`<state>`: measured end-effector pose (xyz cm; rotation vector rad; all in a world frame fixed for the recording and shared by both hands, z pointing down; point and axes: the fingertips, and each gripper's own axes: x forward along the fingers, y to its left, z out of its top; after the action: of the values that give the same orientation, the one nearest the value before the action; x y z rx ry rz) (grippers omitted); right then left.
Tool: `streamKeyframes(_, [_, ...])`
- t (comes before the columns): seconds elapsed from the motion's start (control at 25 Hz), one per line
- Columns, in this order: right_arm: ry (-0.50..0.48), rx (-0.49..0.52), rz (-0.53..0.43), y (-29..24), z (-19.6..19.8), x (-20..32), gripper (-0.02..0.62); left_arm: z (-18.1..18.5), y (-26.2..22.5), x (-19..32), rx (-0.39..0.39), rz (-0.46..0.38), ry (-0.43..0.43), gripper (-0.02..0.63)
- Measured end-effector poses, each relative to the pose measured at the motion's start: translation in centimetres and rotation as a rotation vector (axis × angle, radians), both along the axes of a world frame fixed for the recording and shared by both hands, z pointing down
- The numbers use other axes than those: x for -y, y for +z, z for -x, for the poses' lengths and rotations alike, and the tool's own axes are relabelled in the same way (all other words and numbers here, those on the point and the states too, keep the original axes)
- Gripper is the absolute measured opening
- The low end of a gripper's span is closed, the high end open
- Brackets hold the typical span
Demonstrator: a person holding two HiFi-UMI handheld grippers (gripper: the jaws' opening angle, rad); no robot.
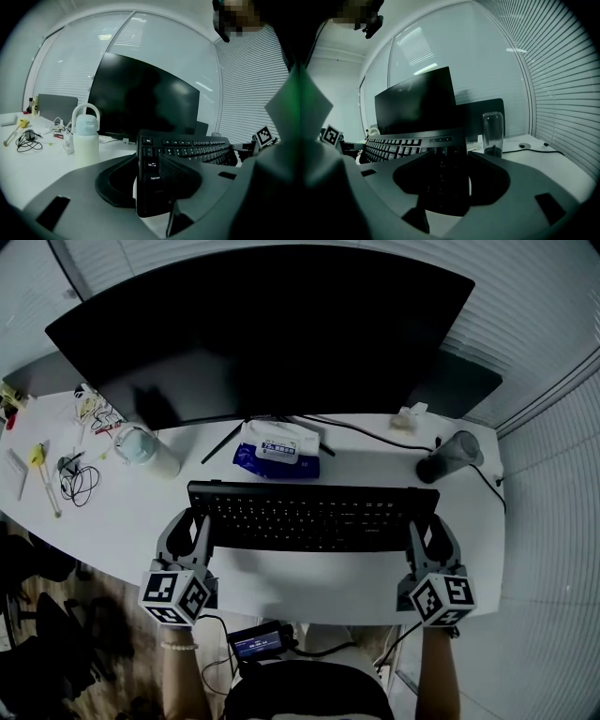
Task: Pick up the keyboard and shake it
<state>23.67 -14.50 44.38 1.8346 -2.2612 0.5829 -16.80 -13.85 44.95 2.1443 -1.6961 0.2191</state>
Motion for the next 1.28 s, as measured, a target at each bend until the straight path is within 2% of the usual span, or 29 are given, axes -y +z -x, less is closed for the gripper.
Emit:
streamKeyframes(0.28, [-0.007, 0.003, 0.125, 4.7, 0.0, -0.6, 0.221, 0.3, 4.5, -0.5, 0.010, 0.103, 0.002, 0.149])
streamKeyframes(0.72, [-0.019, 0.005, 0.263, 9.7, 0.1, -0.4, 0.221, 0.3, 9.5, -0.3, 0.016, 0.246, 0.014, 0.149])
streamKeyframes(1.28, [0.012, 0.006, 0.365, 13.0, 0.1, 0.1, 0.219, 0.5, 12.4, 1.3, 0.025, 0.332, 0.009, 0.149])
